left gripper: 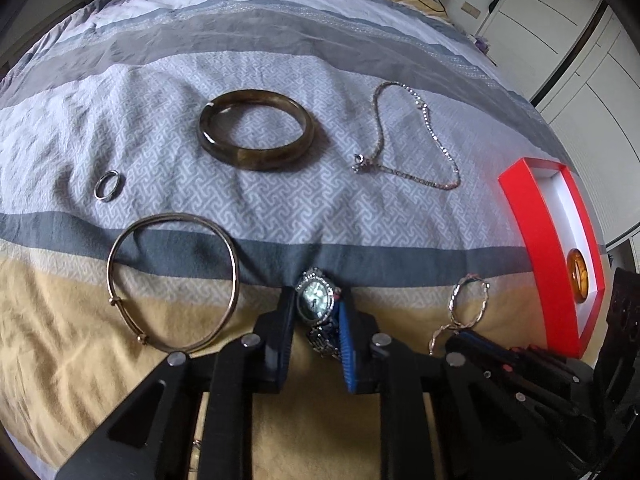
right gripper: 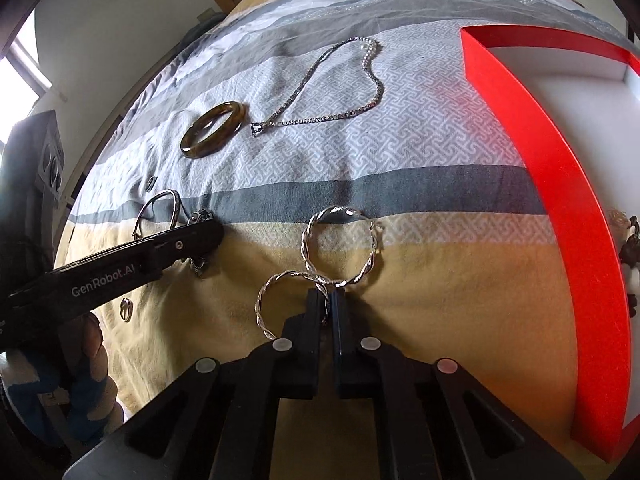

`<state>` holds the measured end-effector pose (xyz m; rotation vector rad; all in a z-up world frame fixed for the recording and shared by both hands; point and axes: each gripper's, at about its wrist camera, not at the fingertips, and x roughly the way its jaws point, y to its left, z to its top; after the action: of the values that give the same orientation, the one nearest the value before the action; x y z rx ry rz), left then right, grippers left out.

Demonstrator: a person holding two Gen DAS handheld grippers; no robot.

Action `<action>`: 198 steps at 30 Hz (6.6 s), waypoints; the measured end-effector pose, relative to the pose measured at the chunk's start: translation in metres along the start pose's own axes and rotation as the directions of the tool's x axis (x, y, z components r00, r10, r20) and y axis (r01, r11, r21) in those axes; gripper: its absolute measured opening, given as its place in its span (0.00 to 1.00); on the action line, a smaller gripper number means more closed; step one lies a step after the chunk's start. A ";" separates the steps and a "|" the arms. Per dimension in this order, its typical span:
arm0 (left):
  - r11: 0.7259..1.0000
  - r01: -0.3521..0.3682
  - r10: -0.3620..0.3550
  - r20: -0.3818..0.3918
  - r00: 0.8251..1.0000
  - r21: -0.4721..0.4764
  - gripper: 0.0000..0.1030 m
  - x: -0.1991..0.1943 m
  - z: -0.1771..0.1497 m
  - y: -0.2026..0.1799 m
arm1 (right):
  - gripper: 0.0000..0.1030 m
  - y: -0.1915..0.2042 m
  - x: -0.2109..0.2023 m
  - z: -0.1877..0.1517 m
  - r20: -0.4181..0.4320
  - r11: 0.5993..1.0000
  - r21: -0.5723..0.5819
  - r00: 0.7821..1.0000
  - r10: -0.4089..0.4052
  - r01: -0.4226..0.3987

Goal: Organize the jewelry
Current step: 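Grasp the silver watch with the left tool while the right tool grasps a twisted silver hoop, then carry the watch and hoop into the red box and release both, then withdraw both tools from the box back toward the remaining jewelry, then grasp the silver ring with the left tool while the right tool grasps the other twisted hoop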

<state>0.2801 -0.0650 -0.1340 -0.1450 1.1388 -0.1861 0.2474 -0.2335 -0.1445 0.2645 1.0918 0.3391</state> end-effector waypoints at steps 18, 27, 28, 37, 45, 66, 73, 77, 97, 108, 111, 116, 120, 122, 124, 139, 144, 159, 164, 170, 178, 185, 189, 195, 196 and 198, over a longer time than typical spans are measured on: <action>1.000 -0.006 0.004 0.112 0.994 0.014 0.18 -0.107 -0.034 -0.022 | 0.05 0.022 -0.093 -0.037 0.136 1.000 -0.018 0.991 0.003 -0.001; 0.995 0.057 -0.070 0.172 0.983 0.081 0.18 -0.148 -0.036 -0.067 | 0.05 -0.001 -0.160 -0.049 0.253 1.000 0.022 0.968 -0.006 0.000; 0.993 0.066 -0.082 0.178 0.981 0.097 0.18 -0.151 -0.033 -0.076 | 0.05 -0.006 -0.167 -0.049 0.267 1.000 0.030 0.964 -0.012 0.005; 0.962 0.151 -0.189 0.159 0.969 0.227 0.18 -0.133 0.004 -0.163 | 0.05 -0.075 -0.208 -0.034 0.330 0.992 0.093 0.937 -0.109 0.083; 0.933 0.170 -0.203 0.074 0.976 0.319 0.18 -0.064 0.024 -0.226 | 0.05 -0.157 -0.202 -0.009 0.309 0.967 0.181 0.923 -0.231 0.181; 0.940 0.068 -0.065 -0.018 0.998 0.333 0.19 0.046 0.029 -0.242 | 0.05 -0.203 -0.119 0.023 0.109 0.923 0.084 0.918 -0.382 0.375; 0.945 0.086 -0.091 -0.001 0.996 0.315 0.24 0.023 0.032 -0.239 | 0.25 -0.196 -0.135 0.018 0.122 0.917 0.089 0.910 -0.397 0.388; 0.941 0.086 -0.104 0.036 0.994 0.326 0.27 -0.016 0.031 -0.238 | 0.26 -0.189 -0.161 0.011 0.154 0.914 0.113 0.902 -0.403 0.389; 0.975 -0.095 0.007 0.402 0.916 0.200 0.35 -0.291 -0.054 -0.088 | 0.38 -0.067 -0.325 -0.060 0.450 0.970 0.132 0.859 -0.244 0.206; 0.990 -0.142 0.136 0.512 0.848 -0.028 0.35 -0.387 -0.126 0.026 | 0.38 0.000 -0.358 -0.093 0.523 0.985 0.061 0.836 -0.167 0.159; 0.988 -0.143 0.155 0.532 0.832 -0.065 0.35 -0.402 -0.146 0.042 | 0.38 0.020 -0.367 -0.101 0.540 0.987 0.027 0.828 -0.150 0.161; 0.986 -0.130 0.167 0.555 0.815 -0.107 0.37 -0.414 -0.172 0.060 | 0.42 0.050 -0.380 -0.112 0.569 0.985 -0.028 0.813 -0.126 0.172; 0.984 -0.122 0.175 0.559 0.811 -0.131 0.42 -0.415 -0.188 0.070 | 0.45 0.064 -0.386 -0.121 0.580 0.983 -0.056 0.807 -0.110 0.174; 0.983 -0.111 0.173 0.549 0.818 -0.146 0.42 -0.411 -0.193 0.076 | 0.45 0.071 -0.387 -0.124 0.581 0.983 -0.071 0.808 -0.097 0.170; 0.981 -0.112 0.180 0.538 0.824 -0.158 0.42 -0.407 -0.198 0.083 | 0.46 0.075 -0.384 -0.126 0.577 0.981 -0.087 0.812 -0.090 0.170; 0.981 -0.183 0.195 0.348 0.917 -0.069 0.42 -0.298 -0.173 0.081 | 0.50 0.078 -0.290 -0.093 0.408 0.986 -0.123 0.911 -0.055 0.115; 0.988 -0.152 0.147 0.266 0.953 -0.003 0.42 -0.234 -0.155 0.067 | 0.50 0.069 -0.225 -0.079 0.289 0.989 -0.119 0.956 -0.048 0.085; 0.992 -0.105 0.095 0.126 0.987 0.075 0.42 -0.089 -0.095 0.048 | 0.50 0.030 -0.066 -0.020 0.079 0.997 -0.066 0.996 -0.042 0.048; 0.992 -0.103 0.096 0.105 0.990 0.070 0.42 -0.067 -0.087 0.050 | 0.50 0.019 -0.032 -0.002 0.059 0.997 -0.049 0.997 -0.054 0.057; 0.993 -0.098 0.092 0.100 0.991 0.063 0.41 -0.053 -0.083 0.053 | 0.51 0.012 -0.009 0.011 0.073 0.996 -0.048 0.994 -0.078 0.082; 0.993 -0.106 0.099 0.119 0.988 0.057 0.40 -0.046 -0.084 0.053 | 0.54 0.013 0.006 0.013 0.101 0.994 -0.062 0.992 -0.079 0.086; 0.978 -0.175 0.157 0.152 0.976 0.111 0.31 -0.046 -0.088 0.041 | 0.52 0.011 0.008 0.009 0.133 0.995 -0.059 0.988 -0.074 0.083; 0.973 -0.189 0.167 0.164 0.972 0.132 0.21 -0.045 -0.090 0.035 | 0.44 0.009 0.008 0.008 0.143 0.995 -0.052 0.987 -0.075 0.083; 0.974 -0.190 0.168 0.164 0.972 0.125 0.17 -0.047 -0.089 0.036 | 0.40 0.006 0.008 0.009 0.142 0.996 -0.041 0.988 -0.067 0.073; 0.975 -0.187 0.166 0.163 0.972 0.122 0.17 -0.048 -0.088 0.036 | 0.40 0.006 0.008 0.010 0.141 0.996 -0.043 0.988 -0.068 0.075; 0.978 -0.180 0.162 0.162 0.974 0.109 0.17 -0.052 -0.089 0.037 | 0.39 0.007 0.007 0.010 0.138 0.996 -0.045 0.988 -0.066 0.072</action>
<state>0.1809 -0.0194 -0.1320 0.0484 0.9790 -0.0896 0.2585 -0.2247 -0.1431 0.2021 0.9544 0.2820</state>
